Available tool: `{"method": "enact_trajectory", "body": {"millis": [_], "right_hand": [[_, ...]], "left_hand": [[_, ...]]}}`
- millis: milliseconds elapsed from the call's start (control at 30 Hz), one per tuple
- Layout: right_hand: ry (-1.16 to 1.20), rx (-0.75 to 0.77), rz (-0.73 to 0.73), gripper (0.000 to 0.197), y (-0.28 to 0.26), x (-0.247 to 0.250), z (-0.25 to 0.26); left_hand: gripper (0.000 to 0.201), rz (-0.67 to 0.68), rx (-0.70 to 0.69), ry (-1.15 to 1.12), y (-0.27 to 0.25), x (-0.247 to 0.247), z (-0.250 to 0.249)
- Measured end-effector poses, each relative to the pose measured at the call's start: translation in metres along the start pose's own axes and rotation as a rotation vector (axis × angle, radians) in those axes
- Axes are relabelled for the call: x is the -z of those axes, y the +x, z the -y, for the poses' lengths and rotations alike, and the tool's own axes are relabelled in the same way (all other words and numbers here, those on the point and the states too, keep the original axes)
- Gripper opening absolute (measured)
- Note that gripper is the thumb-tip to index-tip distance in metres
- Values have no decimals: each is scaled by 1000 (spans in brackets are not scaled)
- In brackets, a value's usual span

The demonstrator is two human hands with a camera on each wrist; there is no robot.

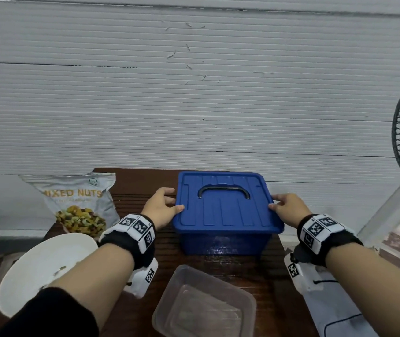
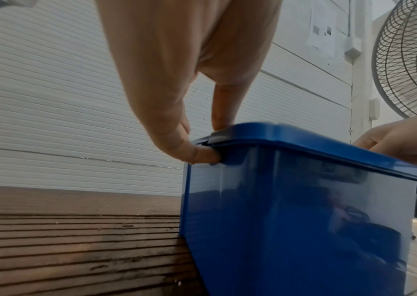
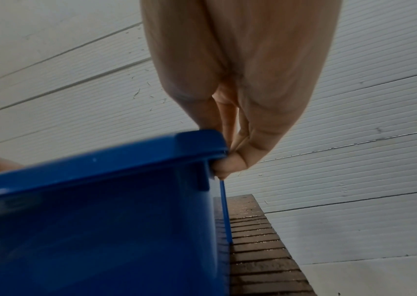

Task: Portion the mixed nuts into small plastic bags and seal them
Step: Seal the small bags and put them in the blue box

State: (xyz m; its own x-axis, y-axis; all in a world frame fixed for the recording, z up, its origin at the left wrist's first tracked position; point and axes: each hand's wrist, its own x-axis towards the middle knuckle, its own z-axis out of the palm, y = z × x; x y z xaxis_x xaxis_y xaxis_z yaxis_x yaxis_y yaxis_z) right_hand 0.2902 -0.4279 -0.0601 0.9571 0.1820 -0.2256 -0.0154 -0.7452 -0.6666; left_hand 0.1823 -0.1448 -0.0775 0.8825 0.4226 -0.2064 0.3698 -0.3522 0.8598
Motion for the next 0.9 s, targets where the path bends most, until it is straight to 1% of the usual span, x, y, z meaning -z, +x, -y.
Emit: {"method": "enact_trajectory", "body": {"millis": [133, 167, 233, 300, 367, 433, 500, 533, 600, 667, 800, 900], "right_hand": [[-73, 8, -14, 38, -1, -1, -1], [-90, 2, -38, 39, -2, -2, -1], [-110, 11, -155, 41, -6, -4, -3], [-124, 92, -307, 37, -16, -7, -2], [-128, 227, -403, 32, -33, -10, -2], [-133, 368, -451, 28, -53, -13, -1], [-146, 453, -450, 23, -71, -19, -3], [-158, 467, -421, 21, -79, -23, -5], [-189, 422, -297, 16, -93, -34, -9], [-249, 332, -152, 15, -106, -46, -15], [-453, 151, 88, 28, -130, -65, -21], [-476, 15, 258, 32, -142, -74, -27]], "left_hand": [[54, -24, -17, 19, -6, -1, 1], [51, -36, -25, 31, -10, -2, 3], [41, -58, -21, 14, -18, -2, 8], [28, -79, 16, -19, -27, 0, 18], [22, -88, 56, -37, -37, 3, 32], [22, -75, 85, -27, -47, 5, 48], [21, -57, 91, 76, -58, 7, 65], [19, -54, 100, 149, -64, 7, 73], [17, -39, 126, 230, -77, 6, 87], [27, -12, 131, 297, -89, 5, 99], [41, 36, 82, 423, -104, 2, 116], [45, 79, 71, 428, -106, 4, 120]]}}
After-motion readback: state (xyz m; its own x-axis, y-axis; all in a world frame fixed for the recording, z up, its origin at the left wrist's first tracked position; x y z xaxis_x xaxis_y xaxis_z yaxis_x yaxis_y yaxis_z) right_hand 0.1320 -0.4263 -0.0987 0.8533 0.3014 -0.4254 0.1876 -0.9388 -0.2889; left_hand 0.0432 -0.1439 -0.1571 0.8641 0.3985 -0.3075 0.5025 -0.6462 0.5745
